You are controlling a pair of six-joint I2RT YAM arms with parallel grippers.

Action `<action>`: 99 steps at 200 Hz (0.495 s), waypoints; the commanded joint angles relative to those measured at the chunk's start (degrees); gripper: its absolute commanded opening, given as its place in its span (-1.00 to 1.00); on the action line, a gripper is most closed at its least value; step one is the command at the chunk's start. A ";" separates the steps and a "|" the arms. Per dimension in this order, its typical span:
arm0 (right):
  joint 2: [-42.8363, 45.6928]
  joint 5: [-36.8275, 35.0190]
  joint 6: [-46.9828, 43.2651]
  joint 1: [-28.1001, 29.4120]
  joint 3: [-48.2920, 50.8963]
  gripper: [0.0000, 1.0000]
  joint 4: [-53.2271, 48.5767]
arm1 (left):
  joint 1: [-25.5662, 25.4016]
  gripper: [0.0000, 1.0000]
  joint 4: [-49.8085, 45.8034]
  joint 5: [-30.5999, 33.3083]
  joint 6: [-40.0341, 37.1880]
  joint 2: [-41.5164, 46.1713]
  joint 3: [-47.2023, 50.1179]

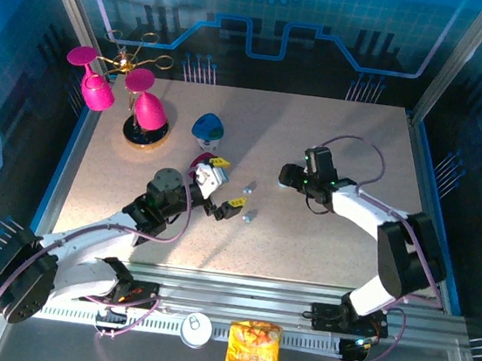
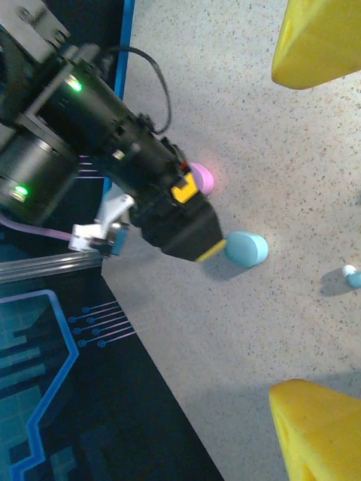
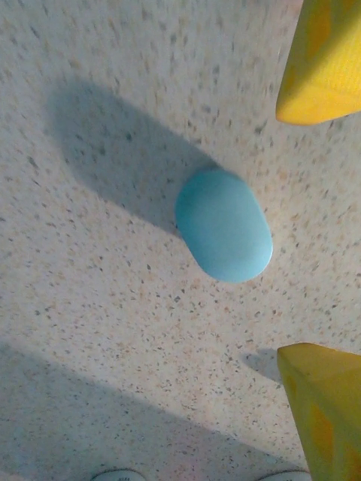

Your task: Insert the wireless bluetooth earbuds into the charging case

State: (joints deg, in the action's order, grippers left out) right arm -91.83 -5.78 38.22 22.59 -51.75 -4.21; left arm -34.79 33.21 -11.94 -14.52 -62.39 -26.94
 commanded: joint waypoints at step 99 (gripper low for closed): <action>-18.51 2.37 -0.31 1.39 -13.30 0.31 -0.87 | 0.15 0.99 -2.72 3.67 -0.86 5.70 2.64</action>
State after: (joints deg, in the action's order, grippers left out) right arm -107.42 -2.98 40.71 23.35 -60.93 -2.33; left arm -34.76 30.70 -9.41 -14.66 -57.47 -24.93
